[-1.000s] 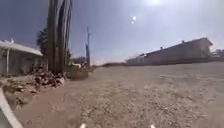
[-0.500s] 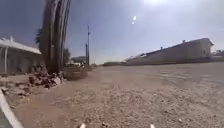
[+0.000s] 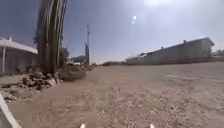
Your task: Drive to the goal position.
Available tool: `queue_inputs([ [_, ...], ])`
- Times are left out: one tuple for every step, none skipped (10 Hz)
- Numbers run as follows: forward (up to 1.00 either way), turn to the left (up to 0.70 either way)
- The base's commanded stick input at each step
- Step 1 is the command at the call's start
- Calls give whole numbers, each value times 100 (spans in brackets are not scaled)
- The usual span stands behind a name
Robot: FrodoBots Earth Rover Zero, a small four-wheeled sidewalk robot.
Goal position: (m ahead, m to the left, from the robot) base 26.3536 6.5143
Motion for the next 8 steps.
queue_inputs([
  [70, 0],
  [70, 0],
  [70, 0],
  [70, 0],
  [70, 0],
  [70, 0],
  [70, 0],
  [70, 0],
])
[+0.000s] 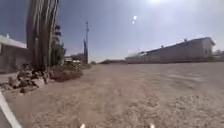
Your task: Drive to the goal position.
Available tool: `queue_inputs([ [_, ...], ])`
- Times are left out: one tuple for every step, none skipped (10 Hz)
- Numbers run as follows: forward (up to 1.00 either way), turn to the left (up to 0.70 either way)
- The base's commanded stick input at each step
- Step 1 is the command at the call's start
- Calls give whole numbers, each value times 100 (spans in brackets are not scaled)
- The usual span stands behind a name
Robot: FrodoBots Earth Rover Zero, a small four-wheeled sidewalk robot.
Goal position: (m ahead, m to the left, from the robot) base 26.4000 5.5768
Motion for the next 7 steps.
queue_inputs([
  [70, 0],
  [70, 0],
  [70, 0],
  [70, 0],
  [70, 0],
  [70, 0],
  [70, 0],
])
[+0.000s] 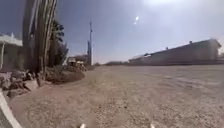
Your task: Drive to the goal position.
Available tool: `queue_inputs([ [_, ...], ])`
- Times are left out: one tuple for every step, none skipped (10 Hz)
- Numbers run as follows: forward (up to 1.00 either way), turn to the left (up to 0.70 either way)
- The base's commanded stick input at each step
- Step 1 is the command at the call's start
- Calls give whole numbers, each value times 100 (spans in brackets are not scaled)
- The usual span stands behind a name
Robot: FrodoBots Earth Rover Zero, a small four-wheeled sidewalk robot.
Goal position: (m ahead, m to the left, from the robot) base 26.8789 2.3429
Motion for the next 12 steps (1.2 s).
queue_inputs([
  [70, 0],
  [70, 0],
  [70, 0],
  [70, 0],
  [70, 0],
  [70, 0],
  [70, 0],
  [70, 0],
  [70, 0],
  [70, 0],
  [70, 0],
  [70, 0],
])
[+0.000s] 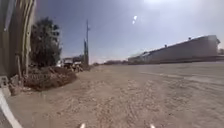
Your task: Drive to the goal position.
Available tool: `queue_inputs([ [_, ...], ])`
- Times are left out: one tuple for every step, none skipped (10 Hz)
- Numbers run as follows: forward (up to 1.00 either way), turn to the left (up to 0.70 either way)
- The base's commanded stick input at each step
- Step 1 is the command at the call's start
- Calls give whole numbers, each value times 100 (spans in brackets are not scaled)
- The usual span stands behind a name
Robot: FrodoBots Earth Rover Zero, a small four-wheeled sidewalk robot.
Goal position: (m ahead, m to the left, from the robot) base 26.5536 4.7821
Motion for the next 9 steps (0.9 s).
queue_inputs([
  [70, 0],
  [70, 0],
  [70, 0],
  [70, 0],
  [70, 0],
  [70, 0],
  [70, 0],
  [70, 0],
  [70, 0],
])
